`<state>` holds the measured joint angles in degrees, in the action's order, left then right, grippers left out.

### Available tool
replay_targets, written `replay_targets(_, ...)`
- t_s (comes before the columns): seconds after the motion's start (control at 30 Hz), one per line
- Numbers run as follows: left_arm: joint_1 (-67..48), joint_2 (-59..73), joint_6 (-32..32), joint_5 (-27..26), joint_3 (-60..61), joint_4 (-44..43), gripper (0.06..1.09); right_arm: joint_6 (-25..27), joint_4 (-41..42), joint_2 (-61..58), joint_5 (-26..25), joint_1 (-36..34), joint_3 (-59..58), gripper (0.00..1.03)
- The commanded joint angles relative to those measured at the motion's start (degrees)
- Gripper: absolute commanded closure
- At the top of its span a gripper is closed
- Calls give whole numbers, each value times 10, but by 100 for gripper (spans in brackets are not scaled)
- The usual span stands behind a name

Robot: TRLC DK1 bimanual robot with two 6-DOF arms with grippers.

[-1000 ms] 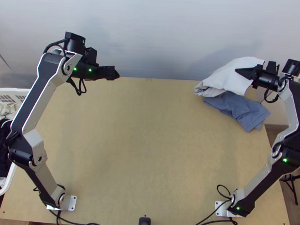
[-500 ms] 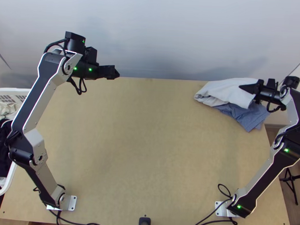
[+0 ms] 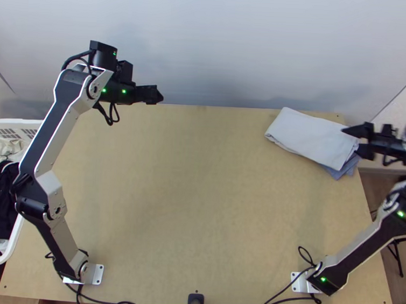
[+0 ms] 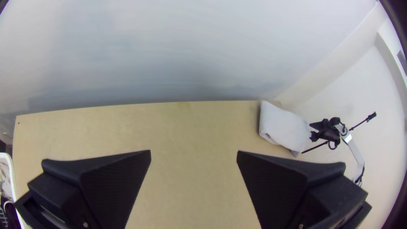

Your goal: Fold the t-shirt

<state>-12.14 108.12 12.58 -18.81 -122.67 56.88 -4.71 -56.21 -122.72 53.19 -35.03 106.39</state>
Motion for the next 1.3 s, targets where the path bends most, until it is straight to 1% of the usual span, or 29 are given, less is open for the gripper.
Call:
replay_targets(0.0, 2, 7, -2, -1, -10, -2, 10, 9, 131, 135, -260, -64, -105, 3)
replay_targets(0.03, 3, 8, -2, -1, -12, -2, 10, 13, 179, 160, -322, -65, -130, 3)
replay_targets(0.1, 5, 11, -2, -1, -17, -2, 10, 44, 275, 219, -428, -62, -182, 3)
replay_targets(0.13, 6, 12, -2, -1, -20, -2, 10, 61, 319, 250, -464, -54, -207, 3)
replay_targets(0.2, 10, 14, 1, -1, -27, -2, 10, 66, 389, 305, -475, -35, -242, 3)
replay_targets(0.3, 22, 10, 16, 1, -37, -6, 10, 95, 439, 387, -508, 27, -286, 3)
replay_targets(0.33, 25, 7, 17, 19, -37, -15, 10, 104, 446, 413, -520, 55, -300, 3)
replay_targets(0.37, 25, 0, 17, 52, -37, -22, 10, 106, 450, 439, -533, 86, -307, 3)
replay_targets(0.43, 24, -20, 16, 129, -35, -44, 10, 106, 432, 490, -538, 148, -309, 3)
replay_targets(0.47, 24, -34, 14, 157, -30, -54, 10, 110, 430, 517, -538, 175, -312, 3)
replay_targets(0.53, 24, -72, 10, 210, -12, -82, 10, 112, 449, 571, -542, 226, -324, 3)
replay_targets(0.6, 24, -122, -7, 271, 27, -119, 10, 88, 483, 622, -541, 267, -341, 3)
replay_targets(0.63, 24, -155, -22, 299, 60, -150, 10, 66, 518, 652, -541, 272, -362, 3)
replay_targets(0.7, 25, -231, -60, 334, 152, -236, 10, 22, 591, 711, -538, 277, -416, 3)
replay_targets(0.8, 21, -364, -139, 395, 334, -405, 10, 23, 785, 825, -535, 299, -546, 3)
replay_targets(0.83, 18, -410, -163, 407, 392, -453, 10, 30, 842, 862, -534, 301, -590, 3)
replay_targets(0.87, 15, -454, -179, 411, 443, -495, 10, 31, 872, 894, -525, 303, -624, 3)
replay_targets(0.93, 13, -538, -216, 417, 536, -565, 10, 31, 872, 945, -510, 312, -660, 3)
replay_targets(1.03, 13, -655, -262, 432, 664, -658, 10, 30, 860, 1025, -508, 326, -729, 3)
replay_targets(1.1, 12, -733, -288, 432, 748, -711, 10, 32, 863, 1082, -508, 328, -791, 3)
replay_targets(1.13, 12, -770, -298, 432, 786, -724, 10, 33, 864, 1112, -508, 328, -822, 3)
replay_targets(1.27, 15, -894, -330, 432, 910, -731, 10, 30, 865, 1231, -508, 330, -937, 3)
